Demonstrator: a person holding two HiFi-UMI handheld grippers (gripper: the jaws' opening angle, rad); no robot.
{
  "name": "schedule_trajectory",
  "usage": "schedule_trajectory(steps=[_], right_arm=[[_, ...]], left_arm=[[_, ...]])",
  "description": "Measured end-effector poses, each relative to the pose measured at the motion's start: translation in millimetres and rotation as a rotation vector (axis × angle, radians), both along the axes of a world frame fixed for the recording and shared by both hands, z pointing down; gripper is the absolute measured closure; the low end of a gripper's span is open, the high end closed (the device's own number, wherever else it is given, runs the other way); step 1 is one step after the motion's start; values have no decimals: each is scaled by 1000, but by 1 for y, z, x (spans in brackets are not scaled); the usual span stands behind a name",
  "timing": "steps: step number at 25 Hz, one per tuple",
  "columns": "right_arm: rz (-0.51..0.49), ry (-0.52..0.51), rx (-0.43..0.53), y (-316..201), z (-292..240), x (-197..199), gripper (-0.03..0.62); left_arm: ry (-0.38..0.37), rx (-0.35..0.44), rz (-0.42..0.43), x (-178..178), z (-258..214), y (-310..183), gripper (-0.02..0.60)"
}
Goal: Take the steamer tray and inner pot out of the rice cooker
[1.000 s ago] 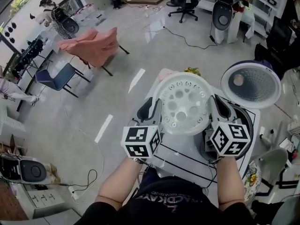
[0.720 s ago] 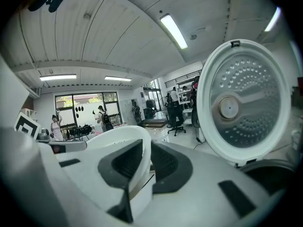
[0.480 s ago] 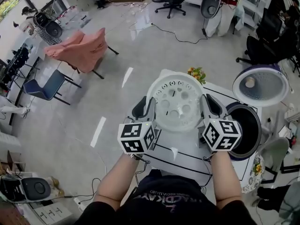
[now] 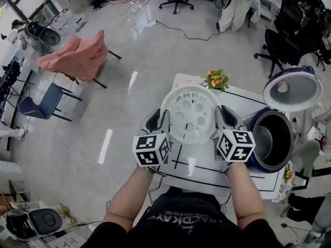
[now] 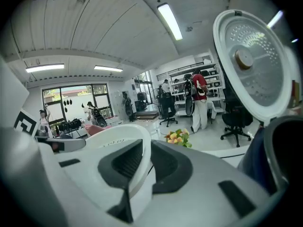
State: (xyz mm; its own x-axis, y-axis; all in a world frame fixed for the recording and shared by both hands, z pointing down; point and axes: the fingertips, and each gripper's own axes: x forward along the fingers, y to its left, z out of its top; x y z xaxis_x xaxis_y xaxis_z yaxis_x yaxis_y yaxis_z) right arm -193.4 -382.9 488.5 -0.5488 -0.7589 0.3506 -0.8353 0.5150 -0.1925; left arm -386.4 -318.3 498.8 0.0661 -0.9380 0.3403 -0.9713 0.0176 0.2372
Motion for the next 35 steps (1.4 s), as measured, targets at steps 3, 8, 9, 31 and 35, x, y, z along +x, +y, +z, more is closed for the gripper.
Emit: schedule_trajectory(steps=[3, 8, 9, 31, 35], right_arm=[[16, 20, -37, -7, 24, -5, 536], [35, 41, -88, -19, 64, -9, 536], [39, 45, -98, -21, 72, -8, 536], [91, 95, -251, -40, 186, -16, 536], [96, 91, -259, -39, 193, -18, 536]], left_arm=[[1, -43, 20, -6, 26, -9, 488], [-8, -85, 52, -10, 64, -23, 488], [-8, -94, 58, -9, 71, -26, 488], [3, -245, 100, -20, 177, -50, 488], [-6, -250, 101, -21, 184, -52, 482]])
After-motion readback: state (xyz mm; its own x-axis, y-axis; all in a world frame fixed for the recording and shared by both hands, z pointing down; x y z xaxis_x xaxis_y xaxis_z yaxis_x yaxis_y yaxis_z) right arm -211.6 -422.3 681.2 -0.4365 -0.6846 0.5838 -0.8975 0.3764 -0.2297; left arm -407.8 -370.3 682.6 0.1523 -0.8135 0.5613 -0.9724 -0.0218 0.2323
